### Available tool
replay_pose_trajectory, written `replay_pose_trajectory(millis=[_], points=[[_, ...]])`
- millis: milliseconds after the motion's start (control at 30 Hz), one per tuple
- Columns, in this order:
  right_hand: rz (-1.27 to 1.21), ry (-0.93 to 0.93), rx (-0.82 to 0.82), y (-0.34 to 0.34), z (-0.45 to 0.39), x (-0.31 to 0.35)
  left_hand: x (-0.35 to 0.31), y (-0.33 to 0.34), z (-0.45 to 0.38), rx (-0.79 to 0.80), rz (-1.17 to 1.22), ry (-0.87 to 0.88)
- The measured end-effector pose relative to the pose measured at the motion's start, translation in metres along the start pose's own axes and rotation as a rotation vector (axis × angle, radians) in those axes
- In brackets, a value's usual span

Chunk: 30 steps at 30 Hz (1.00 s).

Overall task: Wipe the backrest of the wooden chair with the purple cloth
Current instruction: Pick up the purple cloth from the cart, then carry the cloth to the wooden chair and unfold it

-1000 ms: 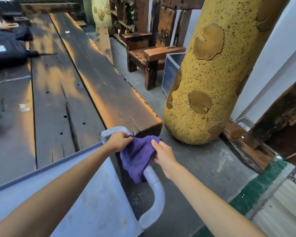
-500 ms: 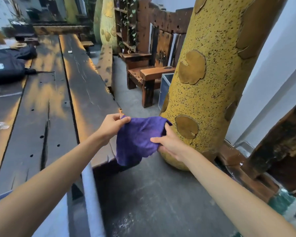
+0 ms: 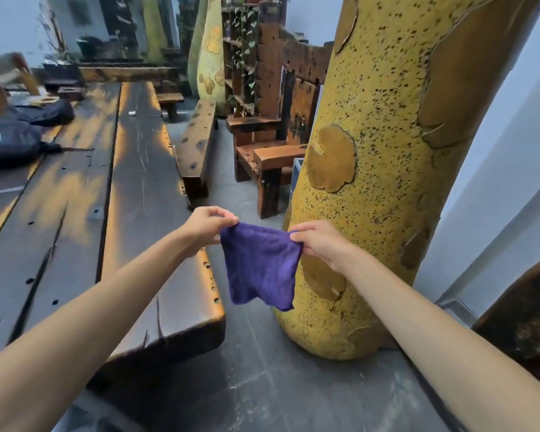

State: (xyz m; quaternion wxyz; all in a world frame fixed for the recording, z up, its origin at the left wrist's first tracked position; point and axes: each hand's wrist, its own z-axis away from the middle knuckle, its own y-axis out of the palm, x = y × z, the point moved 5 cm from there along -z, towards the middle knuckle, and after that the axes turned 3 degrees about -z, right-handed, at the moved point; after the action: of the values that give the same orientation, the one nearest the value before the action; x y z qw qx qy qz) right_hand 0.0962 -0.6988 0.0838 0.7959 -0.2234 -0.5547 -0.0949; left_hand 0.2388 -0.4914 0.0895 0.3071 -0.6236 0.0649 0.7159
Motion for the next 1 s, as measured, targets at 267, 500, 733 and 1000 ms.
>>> replay_pose_trajectory(millis=[267,500,733,1000], points=[[0.406,-0.102,0.123,0.0,-0.114,0.025,-0.001,0.008,-0.109,0.256,-0.487,0.074],[0.677,-0.337,0.085,-0.006,-0.21,0.078,-0.038,-0.008,-0.217,0.11,-0.675,0.283],[0.789,-0.418,-0.074,-0.026,-0.298,0.1,-0.057,-0.026,-0.301,-0.101,-0.694,0.491],[0.64,-0.378,-0.157,-0.015,-0.416,0.097,-0.053,-0.044,-0.41,-0.134,-0.39,0.344]])
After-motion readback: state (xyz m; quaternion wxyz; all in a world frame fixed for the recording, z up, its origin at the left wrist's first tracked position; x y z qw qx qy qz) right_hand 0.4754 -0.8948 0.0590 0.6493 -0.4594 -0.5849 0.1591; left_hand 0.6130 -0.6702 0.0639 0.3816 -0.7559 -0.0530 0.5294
